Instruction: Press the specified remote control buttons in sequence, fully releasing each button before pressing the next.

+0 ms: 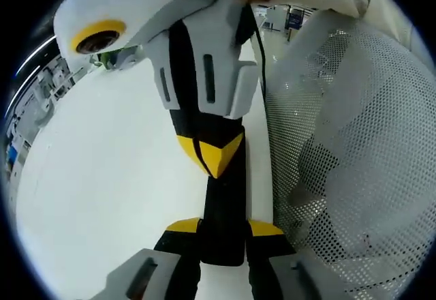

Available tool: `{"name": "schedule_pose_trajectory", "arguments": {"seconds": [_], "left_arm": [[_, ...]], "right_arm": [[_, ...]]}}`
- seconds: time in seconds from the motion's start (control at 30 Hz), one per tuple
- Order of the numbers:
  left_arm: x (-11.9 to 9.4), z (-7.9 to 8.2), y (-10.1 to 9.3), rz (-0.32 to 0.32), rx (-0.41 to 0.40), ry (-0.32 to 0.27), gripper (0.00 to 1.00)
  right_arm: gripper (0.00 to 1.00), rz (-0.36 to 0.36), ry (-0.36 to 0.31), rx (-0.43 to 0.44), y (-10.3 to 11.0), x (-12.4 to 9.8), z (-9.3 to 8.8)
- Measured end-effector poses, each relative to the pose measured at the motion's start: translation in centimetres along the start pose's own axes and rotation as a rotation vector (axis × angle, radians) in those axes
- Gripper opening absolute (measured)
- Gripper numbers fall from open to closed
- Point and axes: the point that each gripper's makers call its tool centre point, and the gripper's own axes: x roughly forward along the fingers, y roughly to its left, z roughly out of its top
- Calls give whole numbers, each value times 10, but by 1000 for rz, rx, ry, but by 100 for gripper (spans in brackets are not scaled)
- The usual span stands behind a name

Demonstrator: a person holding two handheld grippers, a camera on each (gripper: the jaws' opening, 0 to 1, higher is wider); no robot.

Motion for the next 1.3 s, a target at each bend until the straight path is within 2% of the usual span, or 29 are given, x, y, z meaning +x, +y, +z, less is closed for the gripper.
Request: {"name": "schedule_pose_trajectory", "arguments": {"seconds": [0.2,0.37,0.57,0.77,1.03,1.13,1.3], "left_arm": [[0,0,1,0,-1,0,25],[0,0,0,-1,1,1,25],[1,-1,0,0,1,1,25],[0,0,0,1,0,2,25],[1,0,0,1,-2,2,25],[1,0,-1,1,-3,1,25],[0,0,0,1,-5,0,25]], "right_arm": [[0,-10,26,-8,3,-1,-2],[0,-15,-18,2,2,-2,-3],[0,-18,-39,-10,3,-2,-3],[0,-29,-120,-34,2,-2,-3],[0,-71,-225,-98,4,-3,-3],[0,-118,-267,-199,6,-4,-1],[0,-149,-275,-265,11,-5,-3]]}}
